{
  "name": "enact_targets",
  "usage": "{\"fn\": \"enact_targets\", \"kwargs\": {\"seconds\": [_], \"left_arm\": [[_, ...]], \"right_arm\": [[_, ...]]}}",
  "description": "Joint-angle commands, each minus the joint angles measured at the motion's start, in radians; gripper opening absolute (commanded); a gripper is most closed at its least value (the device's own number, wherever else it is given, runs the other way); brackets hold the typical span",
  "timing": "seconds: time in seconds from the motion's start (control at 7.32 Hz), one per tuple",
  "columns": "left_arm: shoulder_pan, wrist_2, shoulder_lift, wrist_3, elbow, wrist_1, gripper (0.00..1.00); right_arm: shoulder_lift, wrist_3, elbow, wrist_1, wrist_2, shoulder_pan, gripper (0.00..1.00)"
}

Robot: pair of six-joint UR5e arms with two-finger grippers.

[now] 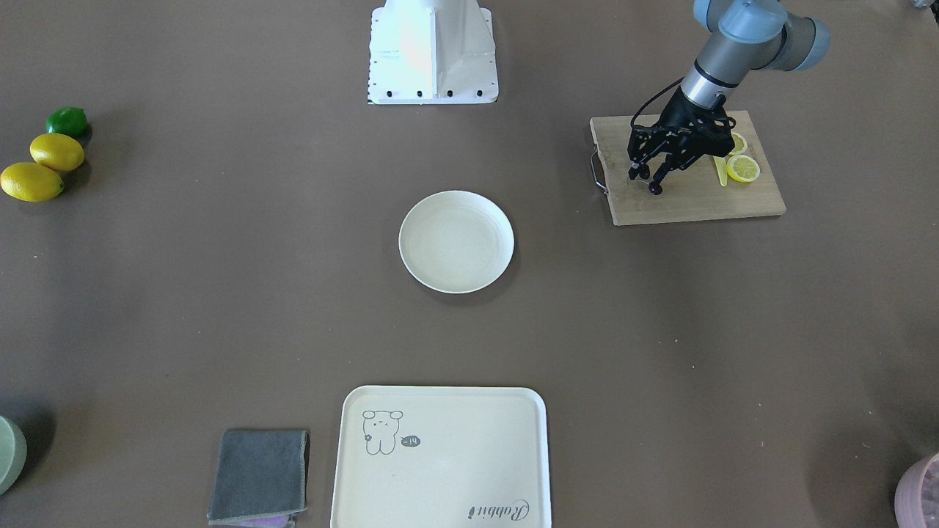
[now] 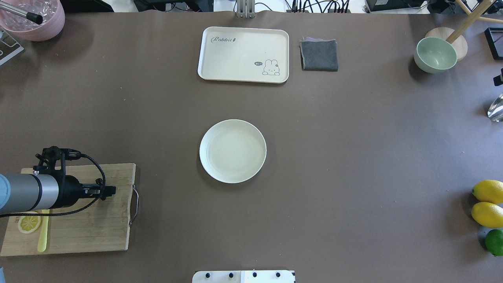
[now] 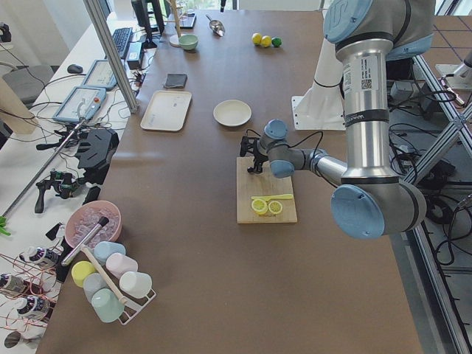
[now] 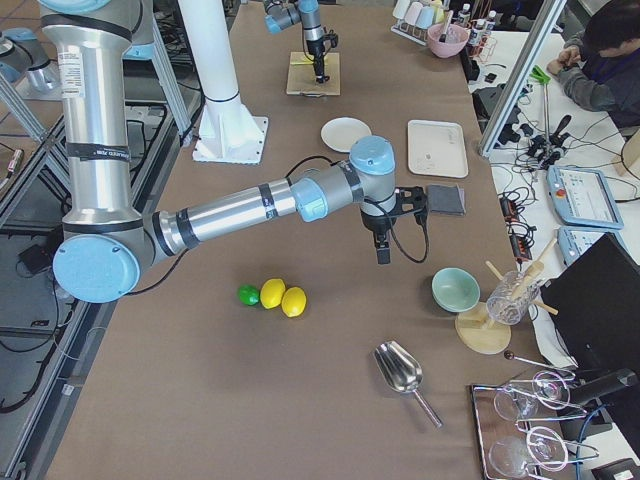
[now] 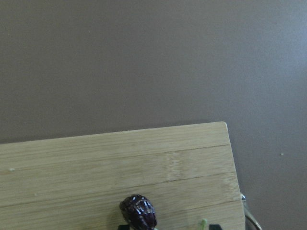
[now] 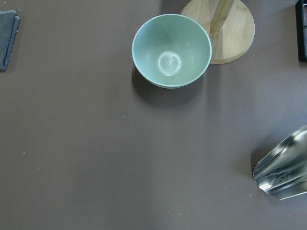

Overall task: Place red cherry on plate
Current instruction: 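Lower the left gripper and grasp the cherries by their stems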

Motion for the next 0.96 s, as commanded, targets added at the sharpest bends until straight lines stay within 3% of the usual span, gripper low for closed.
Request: {"fn": "enact_targets", "kwargs": {"seconds": [0.0,0.27,0.55,0.82], "left_arm": [[0.003,0.0,0.001,0.0,-0.007,0.0,0.33],[0.003,0.0,0.007,0.0,-0.017,0.0,0.01],[-0.014,-0.007,0.013,0.0,-0.066,0.0,0.0],[-0.02,-0.013,-0.043,-0.009,-0.083,-0.002,0.0]], "right_arm": [[-0.001,0.0,0.0,0.002,-0.001,0.0,1.0],[-0.001,0.0,0.0,0.002,-0.001,0.0,1.0],[-0.001,0.001,0.001,0.002,0.001,0.0,1.0],[-0.011,0.0,0.001,0.003,-0.001,0.0,1.0]]}}
